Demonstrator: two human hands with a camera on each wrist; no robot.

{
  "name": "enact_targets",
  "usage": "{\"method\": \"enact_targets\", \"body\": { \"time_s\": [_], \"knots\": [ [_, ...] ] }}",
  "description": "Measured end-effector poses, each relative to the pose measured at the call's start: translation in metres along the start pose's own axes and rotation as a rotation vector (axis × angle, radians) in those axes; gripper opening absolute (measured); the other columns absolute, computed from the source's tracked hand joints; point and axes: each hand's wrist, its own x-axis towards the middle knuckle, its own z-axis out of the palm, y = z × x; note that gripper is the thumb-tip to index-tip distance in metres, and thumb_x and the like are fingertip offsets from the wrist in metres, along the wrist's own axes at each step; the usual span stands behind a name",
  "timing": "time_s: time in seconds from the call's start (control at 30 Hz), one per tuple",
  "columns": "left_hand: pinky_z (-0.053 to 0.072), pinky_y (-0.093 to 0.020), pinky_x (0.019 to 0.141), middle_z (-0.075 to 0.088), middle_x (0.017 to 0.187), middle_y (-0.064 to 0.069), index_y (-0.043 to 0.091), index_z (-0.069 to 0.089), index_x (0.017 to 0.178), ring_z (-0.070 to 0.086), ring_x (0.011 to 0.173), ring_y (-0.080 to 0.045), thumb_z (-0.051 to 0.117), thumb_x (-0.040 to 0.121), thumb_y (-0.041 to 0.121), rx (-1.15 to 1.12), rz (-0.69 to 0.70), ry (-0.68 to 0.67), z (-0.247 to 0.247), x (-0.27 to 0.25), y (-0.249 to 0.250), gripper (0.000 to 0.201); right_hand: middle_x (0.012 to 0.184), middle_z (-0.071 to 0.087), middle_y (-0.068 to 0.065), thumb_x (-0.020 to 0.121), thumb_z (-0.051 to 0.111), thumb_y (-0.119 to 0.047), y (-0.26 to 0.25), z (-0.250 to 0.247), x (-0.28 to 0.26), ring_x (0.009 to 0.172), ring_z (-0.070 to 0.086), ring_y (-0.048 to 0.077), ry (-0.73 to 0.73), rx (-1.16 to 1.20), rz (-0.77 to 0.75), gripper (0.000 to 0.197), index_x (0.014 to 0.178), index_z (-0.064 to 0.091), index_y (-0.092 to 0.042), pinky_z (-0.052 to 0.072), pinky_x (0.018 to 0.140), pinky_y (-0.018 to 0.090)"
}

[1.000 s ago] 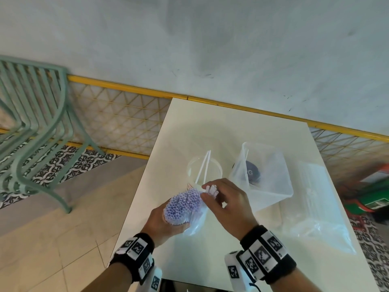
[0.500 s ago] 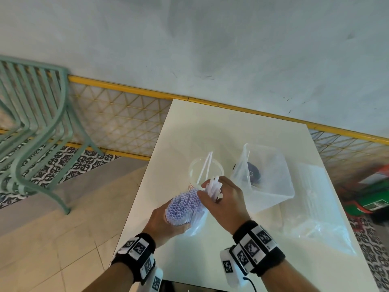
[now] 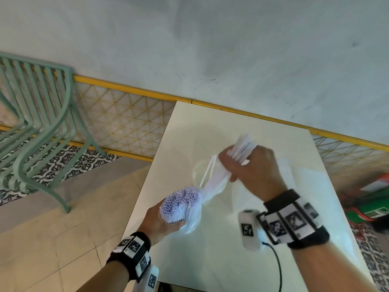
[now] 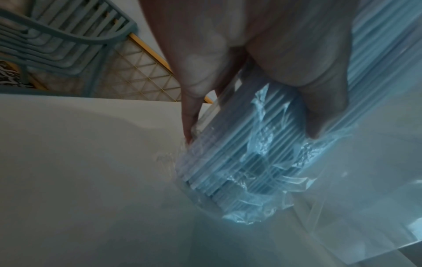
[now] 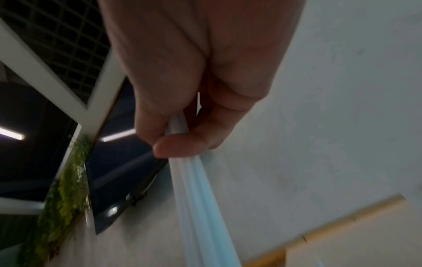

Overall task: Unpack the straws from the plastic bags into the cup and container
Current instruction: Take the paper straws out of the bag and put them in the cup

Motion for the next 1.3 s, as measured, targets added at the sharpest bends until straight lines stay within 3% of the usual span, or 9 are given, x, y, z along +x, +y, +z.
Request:
{"method": "enact_targets", "body": {
  "time_s": [0.1, 0.23, 0.4, 0.5, 0.57, 0.8, 0.97, 1.13, 1.3],
  "knots": [
    [0.044, 0.0, 0.068, 0.063, 0.088, 0.042, 0.034, 0.058, 0.097, 0.061, 0.084, 0.017, 0.088, 0.066, 0.018, -0.001, -0.004, -0.007, -0.002, 0.001, 0.0, 0.046, 0.054, 0.065, -0.023, 0.086, 0.074, -0.017, -0.021, -0.023, 0.022, 0.047, 0.064, 0.001, 0.077, 0.008, -0.057, 0.007, 0.08, 0.076, -0.013, 0.044, 0.049, 0.007],
    [0.044, 0.001, 0.068, 0.062, 0.087, 0.043, 0.034, 0.058, 0.095, 0.061, 0.084, 0.018, 0.088, 0.066, 0.015, -0.015, 0.007, -0.005, -0.001, 0.001, 0.0, 0.046, 0.055, 0.067, -0.011, 0.087, 0.072, -0.025, -0.01, -0.013, 0.054, 0.046, 0.064, 0.002, 0.132, -0.081, -0.032, 0.013, 0.082, 0.076, -0.015, 0.045, 0.048, 0.01],
    [0.043, 0.001, 0.069, 0.063, 0.089, 0.043, 0.034, 0.058, 0.097, 0.061, 0.085, 0.018, 0.087, 0.068, 0.014, -0.026, 0.028, -0.015, -0.001, 0.001, 0.0, 0.046, 0.057, 0.069, -0.001, 0.085, 0.071, -0.042, 0.057, 0.038, 0.065, 0.048, 0.064, 0.0, -0.085, -0.286, 0.237, 0.035, 0.081, 0.073, -0.007, 0.047, 0.049, 0.013],
    [0.044, 0.001, 0.072, 0.063, 0.093, 0.042, 0.035, 0.058, 0.101, 0.061, 0.089, 0.017, 0.087, 0.068, 0.016, -0.035, 0.033, -0.013, -0.002, 0.001, 0.0, 0.048, 0.1, 0.07, 0.005, 0.08, 0.073, -0.053, 0.086, 0.053, 0.063, 0.093, 0.066, 0.017, -0.155, -0.361, 0.31, 0.054, 0.108, 0.068, -0.007, 0.045, 0.078, 0.023],
    [0.044, 0.001, 0.073, 0.064, 0.096, 0.039, 0.034, 0.059, 0.105, 0.061, 0.091, 0.015, 0.087, 0.068, 0.018, -0.034, 0.041, -0.011, -0.002, 0.002, -0.001, 0.049, 0.133, 0.05, 0.006, 0.077, 0.075, -0.055, 0.092, 0.054, 0.063, 0.122, 0.051, 0.021, -0.156, -0.335, 0.364, 0.08, 0.139, 0.048, -0.013, 0.039, 0.099, 0.028],
    [0.044, 0.0, 0.077, 0.064, 0.105, 0.034, 0.035, 0.059, 0.111, 0.062, 0.097, 0.011, 0.088, 0.067, 0.022, -0.038, 0.059, -0.01, -0.004, 0.002, -0.005, 0.054, 0.161, 0.017, -0.003, 0.062, 0.085, -0.058, 0.111, 0.07, 0.047, 0.147, 0.017, 0.022, -0.29, -0.292, 0.3, 0.123, 0.155, 0.009, -0.029, 0.025, 0.118, 0.049],
    [0.044, -0.001, 0.079, 0.064, 0.104, 0.035, 0.037, 0.058, 0.108, 0.062, 0.097, 0.01, 0.087, 0.067, 0.02, -0.034, 0.066, -0.004, -0.003, 0.002, -0.005, 0.053, 0.152, 0.034, -0.011, 0.066, 0.085, -0.052, 0.115, 0.086, 0.065, 0.136, 0.036, 0.011, -0.248, -0.185, 0.217, 0.102, 0.148, 0.028, -0.034, 0.033, 0.111, 0.035],
    [0.045, -0.001, 0.082, 0.064, 0.106, 0.034, 0.035, 0.058, 0.111, 0.062, 0.099, 0.01, 0.086, 0.069, 0.021, -0.039, 0.067, -0.018, -0.003, 0.003, -0.005, 0.053, 0.097, 0.068, -0.01, 0.081, 0.078, -0.028, 0.111, 0.099, 0.073, 0.084, 0.058, 0.005, -0.145, -0.138, 0.191, 0.022, 0.102, 0.071, -0.022, 0.043, 0.076, 0.014],
    [0.044, 0.0, 0.079, 0.063, 0.103, 0.037, 0.037, 0.057, 0.107, 0.062, 0.096, 0.012, 0.086, 0.069, 0.021, -0.031, 0.053, -0.013, -0.003, 0.003, -0.005, 0.051, 0.073, 0.061, -0.01, 0.088, 0.063, -0.016, 0.116, 0.096, 0.077, 0.066, 0.056, 0.006, 0.036, -0.128, 0.259, 0.007, 0.093, 0.068, -0.018, 0.044, 0.061, 0.015]
  ]
}}
